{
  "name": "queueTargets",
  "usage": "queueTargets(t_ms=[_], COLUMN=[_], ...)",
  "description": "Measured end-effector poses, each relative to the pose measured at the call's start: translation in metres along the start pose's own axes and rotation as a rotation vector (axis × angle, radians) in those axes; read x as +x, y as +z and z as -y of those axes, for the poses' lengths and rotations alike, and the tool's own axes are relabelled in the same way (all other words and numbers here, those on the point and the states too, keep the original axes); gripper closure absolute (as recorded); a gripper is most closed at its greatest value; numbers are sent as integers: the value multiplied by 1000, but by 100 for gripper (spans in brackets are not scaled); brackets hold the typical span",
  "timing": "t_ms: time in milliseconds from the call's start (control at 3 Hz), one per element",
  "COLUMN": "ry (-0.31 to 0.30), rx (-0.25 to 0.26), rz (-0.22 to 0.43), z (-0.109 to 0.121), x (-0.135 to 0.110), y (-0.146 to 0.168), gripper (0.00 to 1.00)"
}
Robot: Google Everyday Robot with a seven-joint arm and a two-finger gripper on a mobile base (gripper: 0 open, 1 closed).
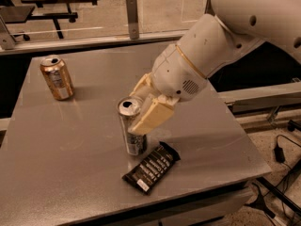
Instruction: Move redbull can near rxbar chocolate
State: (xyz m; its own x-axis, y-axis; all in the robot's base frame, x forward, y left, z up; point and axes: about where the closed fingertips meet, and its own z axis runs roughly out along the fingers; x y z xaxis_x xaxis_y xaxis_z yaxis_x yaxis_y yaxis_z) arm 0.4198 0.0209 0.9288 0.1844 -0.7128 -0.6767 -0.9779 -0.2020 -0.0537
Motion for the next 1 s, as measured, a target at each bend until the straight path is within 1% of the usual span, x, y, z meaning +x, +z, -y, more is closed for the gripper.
queueTargets(t_ms=[333, 667, 1000], ry=[11, 21, 19], rx=[7, 12, 12], rz=[-5, -10, -12], z=[-4, -3, -4], x=[5, 9, 7], y=[6, 12, 14], gripper=[44, 22, 0])
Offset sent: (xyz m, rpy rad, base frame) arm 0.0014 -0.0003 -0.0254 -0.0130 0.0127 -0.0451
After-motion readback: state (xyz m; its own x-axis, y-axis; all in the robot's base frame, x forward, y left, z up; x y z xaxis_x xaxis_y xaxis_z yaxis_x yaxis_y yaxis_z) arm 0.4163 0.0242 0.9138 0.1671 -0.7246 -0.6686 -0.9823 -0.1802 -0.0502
